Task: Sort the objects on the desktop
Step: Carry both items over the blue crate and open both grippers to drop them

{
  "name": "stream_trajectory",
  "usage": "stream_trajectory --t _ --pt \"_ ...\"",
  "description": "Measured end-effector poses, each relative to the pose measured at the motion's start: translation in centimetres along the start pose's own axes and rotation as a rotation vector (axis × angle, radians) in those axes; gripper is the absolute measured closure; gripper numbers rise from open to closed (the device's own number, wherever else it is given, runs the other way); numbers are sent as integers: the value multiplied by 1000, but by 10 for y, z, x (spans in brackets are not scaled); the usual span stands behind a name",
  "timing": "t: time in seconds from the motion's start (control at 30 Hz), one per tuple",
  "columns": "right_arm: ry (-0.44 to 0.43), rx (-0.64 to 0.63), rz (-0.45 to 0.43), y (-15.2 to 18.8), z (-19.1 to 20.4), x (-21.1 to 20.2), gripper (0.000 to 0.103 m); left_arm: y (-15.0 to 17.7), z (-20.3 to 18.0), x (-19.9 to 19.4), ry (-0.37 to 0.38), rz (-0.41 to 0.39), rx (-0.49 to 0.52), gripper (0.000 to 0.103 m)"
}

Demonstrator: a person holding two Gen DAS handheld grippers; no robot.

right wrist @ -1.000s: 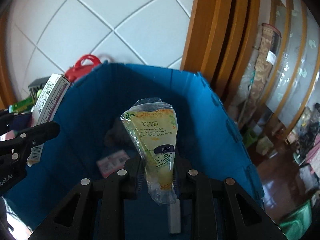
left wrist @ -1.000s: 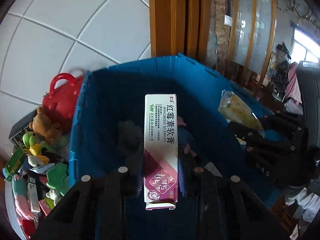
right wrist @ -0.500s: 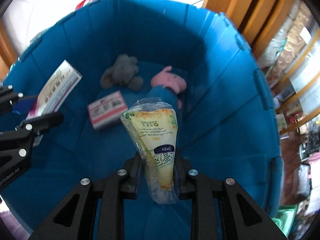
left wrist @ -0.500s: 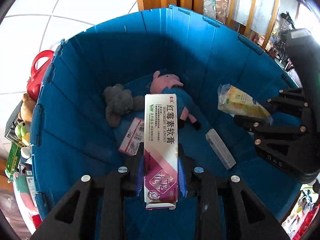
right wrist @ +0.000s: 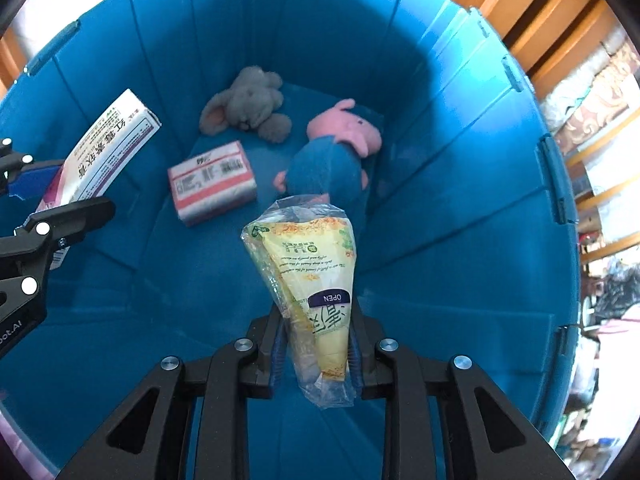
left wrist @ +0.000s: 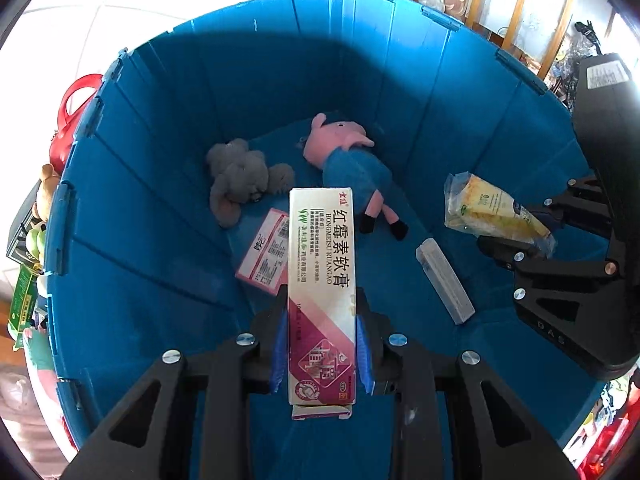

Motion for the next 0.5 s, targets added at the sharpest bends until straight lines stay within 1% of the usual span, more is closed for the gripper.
stream_trajectory --t 0.2,0.3,0.37,0.43,0.5 --pt "10 4 -3 1 1 -1 72 -1 3 -1 -18 8 -4 75" --pt "5 14 -1 1 1 0 60 -2 3 0 -23 19 -3 75" --pt "5 18 -3 0 1 -1 45 -2 4 -1 -28 19 -3 74" --pt "10 16 -10 -1 2 -3 39 -1 5 -1 -33 21 -4 65" --pt "17 9 -15 -1 2 -4 38 -1 5 -3 -35 15 -4 48"
Point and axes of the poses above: each gripper's, at about its wrist camera, not at the fingertips, and x roughly the way its jaws point, z to its left, y to its underside, the point moved 8 cm from there along x, roughly the way its jaws point, and after that the axes turned 14 degrees about y, right-handed, at the moved point
